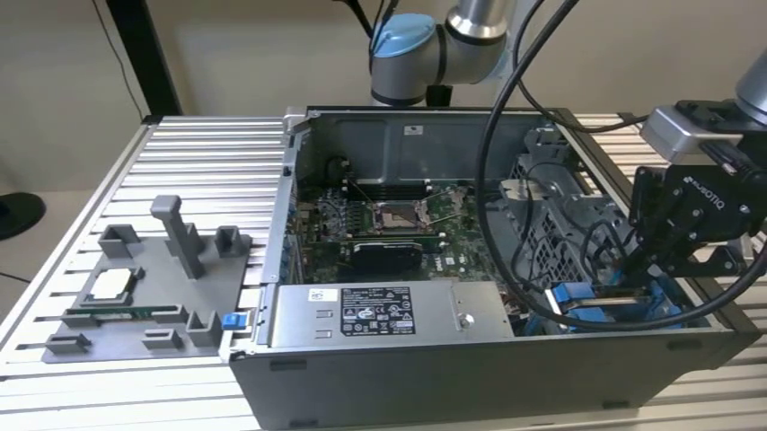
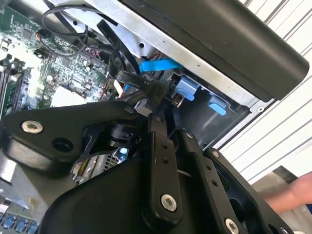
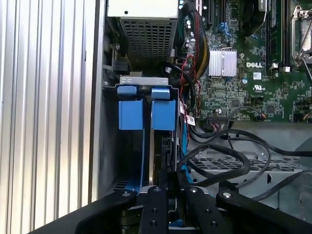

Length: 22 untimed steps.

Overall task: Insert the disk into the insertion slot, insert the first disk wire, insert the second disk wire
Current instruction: 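Insert the first disk wire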

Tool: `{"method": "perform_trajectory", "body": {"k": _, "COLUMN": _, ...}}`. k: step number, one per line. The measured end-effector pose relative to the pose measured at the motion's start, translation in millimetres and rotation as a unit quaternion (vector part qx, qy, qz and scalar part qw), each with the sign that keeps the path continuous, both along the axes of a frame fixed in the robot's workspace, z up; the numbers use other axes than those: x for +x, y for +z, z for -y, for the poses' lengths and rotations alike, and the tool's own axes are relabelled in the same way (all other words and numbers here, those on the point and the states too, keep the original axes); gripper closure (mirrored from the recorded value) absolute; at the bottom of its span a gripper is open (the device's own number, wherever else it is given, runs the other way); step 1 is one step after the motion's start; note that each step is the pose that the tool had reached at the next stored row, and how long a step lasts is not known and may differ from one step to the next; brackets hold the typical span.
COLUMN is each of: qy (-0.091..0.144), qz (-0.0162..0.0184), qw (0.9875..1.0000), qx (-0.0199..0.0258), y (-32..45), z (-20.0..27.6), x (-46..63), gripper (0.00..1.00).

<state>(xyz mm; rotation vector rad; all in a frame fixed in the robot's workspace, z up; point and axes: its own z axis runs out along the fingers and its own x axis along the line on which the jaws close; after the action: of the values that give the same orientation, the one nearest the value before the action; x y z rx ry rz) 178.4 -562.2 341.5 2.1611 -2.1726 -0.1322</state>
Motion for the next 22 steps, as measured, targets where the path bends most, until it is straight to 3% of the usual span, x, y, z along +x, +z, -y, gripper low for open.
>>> {"method": "perform_trajectory", "body": {"k": 11, "qy": 0.0, "qz": 0.0, "qw": 1.0, "qx": 0.0013, "y": -3.9, "z": -0.9, "x": 0.1, "gripper": 1.0}}
{"method": "perform_trajectory", "body": {"k": 20, "qy": -0.001, "qz": 0.0001, "qw": 1.0, "qx": -0.0008, "y": -12.4, "z": -0.9, "x": 0.2, "gripper": 1.0}}
{"method": "perform_trajectory", "body": {"k": 21, "qy": -0.001, "qz": 0.0, "qw": 1.0, "qx": -0.0005, "y": -12.8, "z": -1.0, "x": 0.2, "gripper": 0.0}}
{"method": "perform_trajectory", "body": {"k": 22, "qy": -0.001, "qz": 0.0, "qw": 1.0, "qx": -0.0004, "y": -12.2, "z": -0.9, "x": 0.2, "gripper": 0.0}}
